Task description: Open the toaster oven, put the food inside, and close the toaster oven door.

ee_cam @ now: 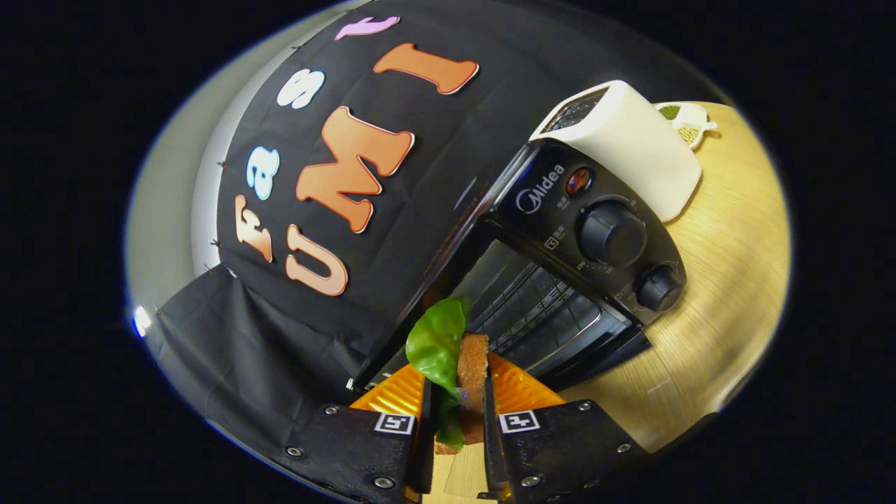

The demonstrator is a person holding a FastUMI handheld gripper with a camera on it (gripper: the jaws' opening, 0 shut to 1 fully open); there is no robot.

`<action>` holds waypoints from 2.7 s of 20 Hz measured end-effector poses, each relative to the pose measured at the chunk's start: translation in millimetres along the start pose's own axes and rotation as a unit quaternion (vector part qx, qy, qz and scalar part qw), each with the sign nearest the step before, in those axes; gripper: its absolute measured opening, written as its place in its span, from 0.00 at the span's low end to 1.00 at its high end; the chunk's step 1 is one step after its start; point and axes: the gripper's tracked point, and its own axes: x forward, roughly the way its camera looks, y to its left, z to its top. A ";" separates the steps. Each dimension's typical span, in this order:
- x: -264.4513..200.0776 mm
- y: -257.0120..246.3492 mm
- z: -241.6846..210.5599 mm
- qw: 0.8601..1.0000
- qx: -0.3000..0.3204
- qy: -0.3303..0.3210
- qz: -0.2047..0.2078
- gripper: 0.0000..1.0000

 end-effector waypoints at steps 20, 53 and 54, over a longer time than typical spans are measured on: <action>60.0 -27.0 8.2 0.974 -0.160 -0.116 -0.112 0.52; -174.4 -82.1 -119.7 0.888 -0.386 0.137 -0.210 0.95; -171.8 -83.0 -125.3 0.887 -0.386 0.142 -0.209 0.96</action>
